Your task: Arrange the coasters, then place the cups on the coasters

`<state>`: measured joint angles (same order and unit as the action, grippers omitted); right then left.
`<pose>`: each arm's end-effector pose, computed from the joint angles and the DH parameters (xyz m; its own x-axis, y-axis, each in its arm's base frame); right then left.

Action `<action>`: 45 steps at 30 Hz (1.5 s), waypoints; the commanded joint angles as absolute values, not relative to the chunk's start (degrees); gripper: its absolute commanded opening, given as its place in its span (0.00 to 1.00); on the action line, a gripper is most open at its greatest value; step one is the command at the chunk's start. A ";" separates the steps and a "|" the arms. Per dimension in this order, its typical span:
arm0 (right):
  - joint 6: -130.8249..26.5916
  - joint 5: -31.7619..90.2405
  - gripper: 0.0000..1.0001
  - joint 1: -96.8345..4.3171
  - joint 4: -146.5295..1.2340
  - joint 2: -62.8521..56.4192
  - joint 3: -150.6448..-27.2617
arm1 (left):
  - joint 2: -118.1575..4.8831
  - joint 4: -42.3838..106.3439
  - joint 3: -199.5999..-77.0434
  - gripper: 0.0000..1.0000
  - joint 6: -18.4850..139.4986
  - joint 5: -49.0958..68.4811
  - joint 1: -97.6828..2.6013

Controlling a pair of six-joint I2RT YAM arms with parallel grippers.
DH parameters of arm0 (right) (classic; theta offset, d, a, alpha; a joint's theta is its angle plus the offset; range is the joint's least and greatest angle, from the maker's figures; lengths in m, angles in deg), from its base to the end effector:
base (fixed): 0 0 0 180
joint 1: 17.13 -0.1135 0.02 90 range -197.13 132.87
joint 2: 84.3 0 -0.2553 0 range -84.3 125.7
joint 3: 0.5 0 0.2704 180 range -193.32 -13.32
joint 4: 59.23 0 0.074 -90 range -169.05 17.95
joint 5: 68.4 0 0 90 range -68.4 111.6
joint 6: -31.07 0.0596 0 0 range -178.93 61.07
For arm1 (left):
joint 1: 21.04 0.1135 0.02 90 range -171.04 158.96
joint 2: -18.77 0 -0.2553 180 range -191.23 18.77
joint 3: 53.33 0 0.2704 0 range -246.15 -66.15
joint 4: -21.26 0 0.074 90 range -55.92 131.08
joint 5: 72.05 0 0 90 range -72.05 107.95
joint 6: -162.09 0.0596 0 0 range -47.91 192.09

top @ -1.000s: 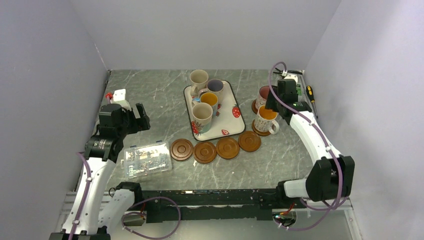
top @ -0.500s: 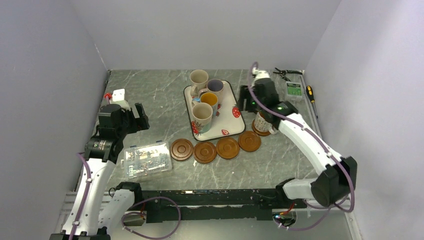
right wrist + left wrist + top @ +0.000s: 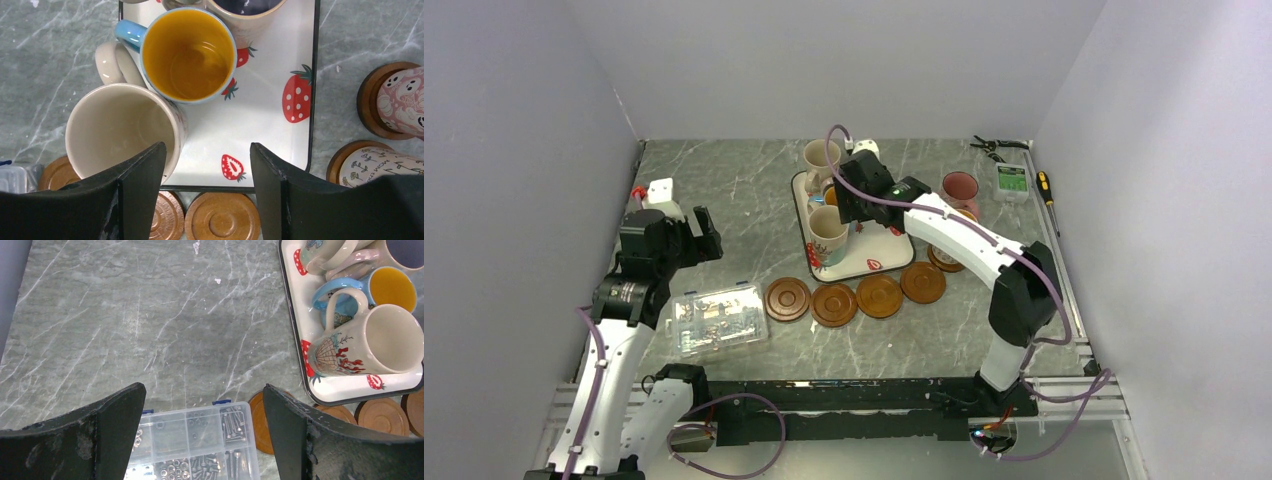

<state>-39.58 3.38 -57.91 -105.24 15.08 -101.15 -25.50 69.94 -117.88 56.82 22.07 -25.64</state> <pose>0.3338 0.2633 0.2794 -0.6527 -0.1474 -0.7431 -0.2501 0.9678 0.0277 0.2079 -0.0124 0.3220 -0.4618 -0.2264 -0.8576 -0.1085 0.9740 -0.1987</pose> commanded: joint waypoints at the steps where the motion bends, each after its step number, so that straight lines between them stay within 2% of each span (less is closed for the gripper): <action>1: -38.32 1.42 0.66 -59.39 -107.49 16.07 -104.21 | -24.27 69.01 -118.68 0.94 56.91 21.12 -25.96; 7: -38.44 5.24 0.64 -60.68 -106.56 19.04 -104.85 | -23.90 69.13 -118.71 0.94 56.94 21.60 -26.31; 13: -38.60 8.01 0.52 -61.12 -106.78 21.84 -106.42 | -24.03 69.28 -118.71 0.94 56.94 21.77 -26.49; 16: -38.57 8.55 0.42 -61.16 -106.73 23.29 -107.38 | -24.12 69.33 -118.71 0.94 56.94 21.80 -26.49; 19: -38.32 7.90 0.23 -61.17 -107.79 24.30 -108.83 | -24.12 69.42 -118.71 0.94 56.91 21.95 -26.51; 21: -38.55 7.15 0.14 -61.25 -107.81 23.76 -108.85 | -24.12 69.41 -118.71 0.94 56.88 21.96 -26.53; 25: -41.41 4.96 0.00 -61.17 -107.51 21.37 -108.77 | -24.22 69.35 -118.71 0.94 56.95 21.95 -26.56; 29: -45.42 2.04 0.00 -60.24 -108.78 17.80 -108.20 | -24.20 69.46 -118.71 0.94 56.81 22.11 -26.51; 37: -52.20 15.17 0.00 -52.81 -108.20 7.37 -101.38 | -24.22 69.44 -118.71 0.94 56.91 22.34 -26.52; 41: -54.75 16.39 0.00 -49.27 -110.13 5.57 -100.13 | -24.42 69.78 -118.97 0.94 56.86 23.06 -26.49; 45: -59.72 23.87 0.00 -46.59 -108.97 5.09 -98.02 | -24.77 69.93 -118.96 0.94 56.84 23.42 -26.54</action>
<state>-54.24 15.07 -47.87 -113.53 7.56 -99.25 -24.56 70.38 -117.88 56.82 22.42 -26.28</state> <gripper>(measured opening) 0.105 0.938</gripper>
